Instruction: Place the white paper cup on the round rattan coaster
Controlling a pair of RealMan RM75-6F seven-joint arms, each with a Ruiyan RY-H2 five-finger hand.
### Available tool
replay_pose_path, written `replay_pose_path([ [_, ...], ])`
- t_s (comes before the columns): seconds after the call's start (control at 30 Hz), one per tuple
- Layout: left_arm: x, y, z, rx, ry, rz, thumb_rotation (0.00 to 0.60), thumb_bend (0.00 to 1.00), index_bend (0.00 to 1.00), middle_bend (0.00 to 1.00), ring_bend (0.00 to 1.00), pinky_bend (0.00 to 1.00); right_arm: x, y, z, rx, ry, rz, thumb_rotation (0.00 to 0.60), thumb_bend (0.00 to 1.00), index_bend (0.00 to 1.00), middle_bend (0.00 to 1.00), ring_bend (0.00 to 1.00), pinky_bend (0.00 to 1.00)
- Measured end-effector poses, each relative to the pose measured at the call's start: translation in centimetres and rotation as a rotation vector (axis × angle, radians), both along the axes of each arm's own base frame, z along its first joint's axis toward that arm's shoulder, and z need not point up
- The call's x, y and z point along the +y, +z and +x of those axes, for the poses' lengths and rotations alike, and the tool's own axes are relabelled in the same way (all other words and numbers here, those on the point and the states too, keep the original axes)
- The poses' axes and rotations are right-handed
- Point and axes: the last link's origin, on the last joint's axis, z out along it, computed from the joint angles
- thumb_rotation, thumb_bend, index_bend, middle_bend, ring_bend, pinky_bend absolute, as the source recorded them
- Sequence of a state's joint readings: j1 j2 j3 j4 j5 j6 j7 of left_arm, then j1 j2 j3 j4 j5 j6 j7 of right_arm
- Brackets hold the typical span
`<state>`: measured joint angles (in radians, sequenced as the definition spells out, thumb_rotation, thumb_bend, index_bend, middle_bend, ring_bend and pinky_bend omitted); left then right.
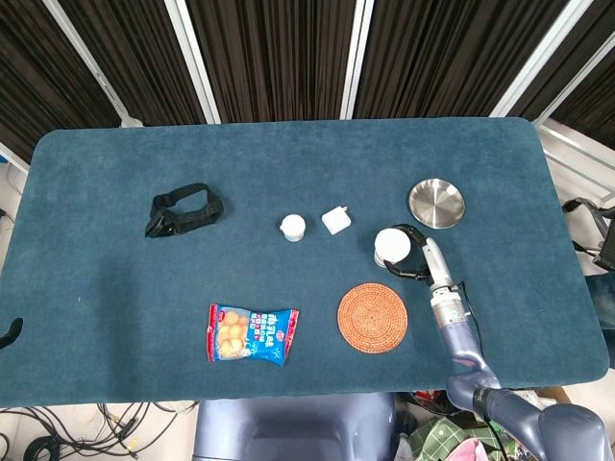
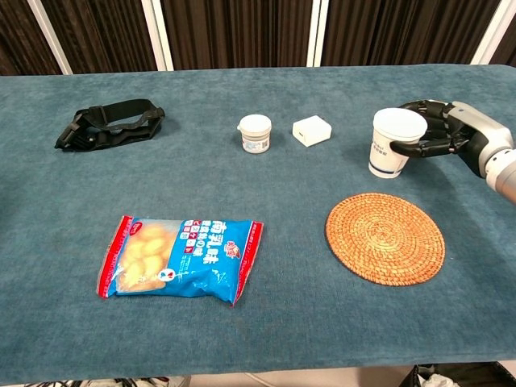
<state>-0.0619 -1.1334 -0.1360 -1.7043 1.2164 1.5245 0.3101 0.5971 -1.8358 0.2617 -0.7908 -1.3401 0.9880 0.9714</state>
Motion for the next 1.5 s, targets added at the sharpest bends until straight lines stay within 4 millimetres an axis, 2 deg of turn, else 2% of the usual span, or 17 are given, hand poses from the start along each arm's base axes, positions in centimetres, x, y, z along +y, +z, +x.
replay_pose_path([
  [0.3, 0.0, 0.0, 0.0, -0.002, 0.001, -0.002, 0.600, 0.25, 0.00, 0.03, 0.00, 0.00, -0.1, 0.5, 0.3, 0.004, 0.019, -0.009, 0.600, 0.17, 0.31, 0.29, 0.27, 0.12],
  [0.63, 0.0, -0.1, 0.1, -0.005, -0.001, -0.004, 0.600, 0.25, 0.00, 0.03, 0.00, 0.00, 0.5, 2.7, 1.5, 0.028, 0.113, -0.026, 0.600, 0.17, 0.31, 0.29, 0.28, 0.12],
  [0.83, -0.1, -0.1, 0.1, -0.006, -0.001, -0.005, 0.600, 0.25, 0.00, 0.03, 0.00, 0.00, 2.3, 4.4, 2.0, 0.030, 0.164, -0.012, 0.600, 0.17, 0.31, 0.29, 0.28, 0.12],
  [1.07, -0.1, -0.1, 0.1, -0.006, -0.001, -0.005, 0.600, 0.25, 0.00, 0.03, 0.00, 0.00, 6.0, 6.1, 2.2, -0.002, 0.185, 0.058, 0.600, 0.17, 0.31, 0.28, 0.28, 0.12],
  [1.3, -0.1, -0.1, 0.1, -0.006, 0.000, -0.005, 0.600, 0.25, 0.00, 0.03, 0.00, 0.00, 10.2, 6.0, 1.7, -0.026, 0.177, 0.152, 0.600, 0.17, 0.31, 0.28, 0.28, 0.12],
  [1.5, -0.1, -0.1, 0.1, -0.005, 0.001, -0.004, 0.600, 0.25, 0.00, 0.03, 0.00, 0.00, 11.8, 5.1, 1.6, -0.016, 0.180, 0.187, 0.600, 0.17, 0.31, 0.28, 0.28, 0.12],
])
